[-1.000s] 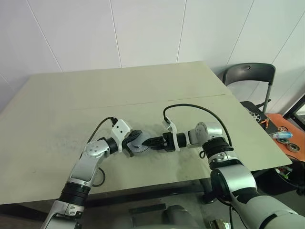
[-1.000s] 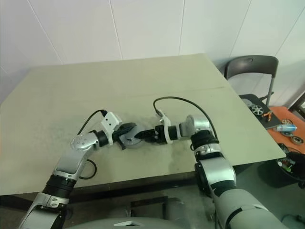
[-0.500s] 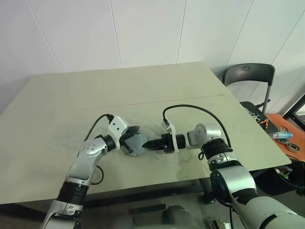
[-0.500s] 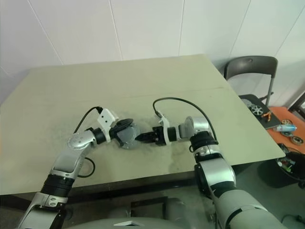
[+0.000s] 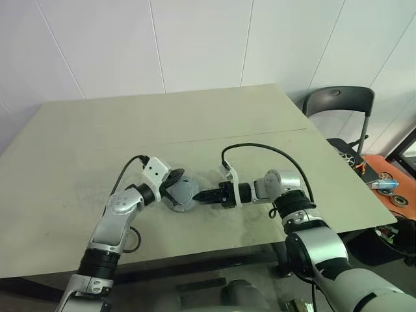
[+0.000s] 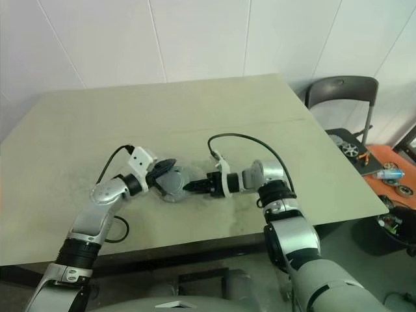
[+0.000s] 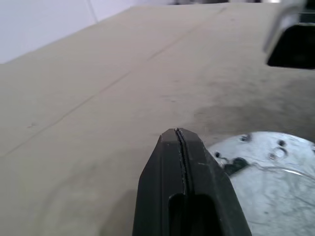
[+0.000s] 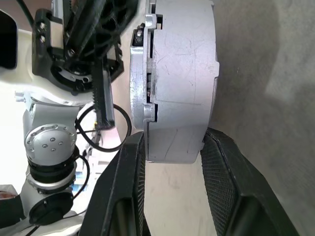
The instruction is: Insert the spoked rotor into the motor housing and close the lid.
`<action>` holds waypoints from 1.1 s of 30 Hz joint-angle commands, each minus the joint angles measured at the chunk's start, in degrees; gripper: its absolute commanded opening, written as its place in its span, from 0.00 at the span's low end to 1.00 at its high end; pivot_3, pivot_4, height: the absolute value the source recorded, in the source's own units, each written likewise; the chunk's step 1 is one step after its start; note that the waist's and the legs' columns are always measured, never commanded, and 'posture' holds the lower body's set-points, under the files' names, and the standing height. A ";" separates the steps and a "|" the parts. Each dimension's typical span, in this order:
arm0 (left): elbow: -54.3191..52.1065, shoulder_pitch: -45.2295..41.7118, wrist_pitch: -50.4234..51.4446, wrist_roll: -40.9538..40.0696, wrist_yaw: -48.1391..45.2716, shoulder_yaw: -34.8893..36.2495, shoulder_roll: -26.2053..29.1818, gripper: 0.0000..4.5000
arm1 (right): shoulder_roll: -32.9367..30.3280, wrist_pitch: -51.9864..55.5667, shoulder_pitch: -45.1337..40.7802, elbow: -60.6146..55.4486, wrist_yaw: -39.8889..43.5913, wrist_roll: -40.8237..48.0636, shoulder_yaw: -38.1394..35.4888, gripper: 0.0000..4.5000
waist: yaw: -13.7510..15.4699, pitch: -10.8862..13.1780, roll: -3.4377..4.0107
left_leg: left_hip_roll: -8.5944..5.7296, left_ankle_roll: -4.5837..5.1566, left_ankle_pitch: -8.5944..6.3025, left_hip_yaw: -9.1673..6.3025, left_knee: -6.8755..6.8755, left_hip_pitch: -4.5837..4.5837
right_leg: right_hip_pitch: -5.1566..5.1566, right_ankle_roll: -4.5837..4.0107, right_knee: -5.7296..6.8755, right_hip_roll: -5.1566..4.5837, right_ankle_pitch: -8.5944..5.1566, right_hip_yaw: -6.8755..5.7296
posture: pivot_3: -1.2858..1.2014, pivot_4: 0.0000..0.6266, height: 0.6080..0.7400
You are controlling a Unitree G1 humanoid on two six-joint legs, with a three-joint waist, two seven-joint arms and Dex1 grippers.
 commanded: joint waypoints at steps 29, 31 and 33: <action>-12.95 4.00 19.43 -29.77 7.25 16.79 -7.85 0.98 | 9.24 -4.27 -3.30 4.03 -8.26 19.28 -26.85 0.29 | 0.15 0.00 -0.04 | -0.04 0.00 0.00 -0.05 0.27 -0.84 | -0.58 -0.16 -0.03 -0.07 0.22 -0.05 | 0.52 0.00 1.00; -13.21 3.92 19.62 -30.00 6.84 16.59 -7.95 0.99 | 9.22 -4.35 -3.19 3.88 -8.45 19.54 -26.74 0.29 | 0.15 0.00 -0.04 | -0.05 0.00 0.00 -0.04 0.28 -0.85 | -0.58 -0.16 -0.04 -0.08 0.22 -0.05 | 0.52 0.00 1.00; -13.23 3.81 19.75 -30.12 6.97 16.46 -8.12 0.99 | 9.20 -4.55 -3.14 3.84 -8.62 19.75 -26.82 0.29 | 0.16 -0.01 -0.04 | -0.05 0.00 0.00 -0.04 0.28 -0.86 | -0.58 -0.16 -0.05 -0.08 0.22 -0.05 | 0.52 0.00 1.00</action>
